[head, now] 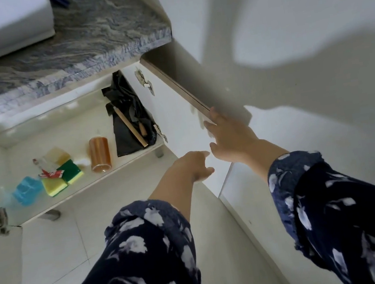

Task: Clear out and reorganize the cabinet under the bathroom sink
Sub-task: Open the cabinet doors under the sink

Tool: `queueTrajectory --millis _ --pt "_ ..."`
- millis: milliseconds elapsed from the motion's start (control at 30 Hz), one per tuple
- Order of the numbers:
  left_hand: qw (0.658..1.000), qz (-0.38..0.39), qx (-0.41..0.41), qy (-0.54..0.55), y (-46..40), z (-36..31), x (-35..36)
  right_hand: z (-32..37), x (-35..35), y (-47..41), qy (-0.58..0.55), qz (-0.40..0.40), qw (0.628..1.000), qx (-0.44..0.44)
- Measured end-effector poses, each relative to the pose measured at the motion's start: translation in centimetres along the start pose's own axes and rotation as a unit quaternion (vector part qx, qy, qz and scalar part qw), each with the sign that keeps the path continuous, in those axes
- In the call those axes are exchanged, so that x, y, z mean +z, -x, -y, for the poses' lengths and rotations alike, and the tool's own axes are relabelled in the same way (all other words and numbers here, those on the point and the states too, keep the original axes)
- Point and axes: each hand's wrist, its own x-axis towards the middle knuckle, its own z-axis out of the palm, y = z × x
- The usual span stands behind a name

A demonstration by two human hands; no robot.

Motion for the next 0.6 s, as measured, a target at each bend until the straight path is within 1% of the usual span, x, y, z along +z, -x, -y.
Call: queueTrajectory --millis 67,133,200,300,367,467,600 --pt "1.0 0.006 -0.011 0.015 0.7 -0.1 -1.0 0.5 -0.1 -0.1 0.031 -0.006 0.999 -0.009" --pt "1.0 -0.004 -0.024 0.019 1.7 0.2 -2.2 1.3 -0.1 -0.3 0.07 -0.014 0.997 -0.037" --pt "0.999 -0.02 -0.035 0.012 3.0 1.1 -3.3 2.0 -0.3 -0.4 0.028 0.014 0.998 -0.056" --pt "0.998 -0.036 -0.054 0.022 5.2 3.2 -4.4 3.6 -0.7 -0.8 -0.067 0.084 0.993 -0.044" --pt "0.996 -0.043 -0.068 0.033 6.9 5.0 -5.0 5.3 -0.6 -1.5 -0.075 0.115 0.989 -0.051" --pt "0.992 -0.052 -0.098 0.052 9.4 8.7 -5.7 9.0 -0.3 -3.2 -0.053 0.16 0.983 -0.074" --pt "0.982 -0.063 -0.156 0.086 12.3 15.2 -5.9 15.2 0.7 -5.9 -0.054 0.183 0.976 -0.1"
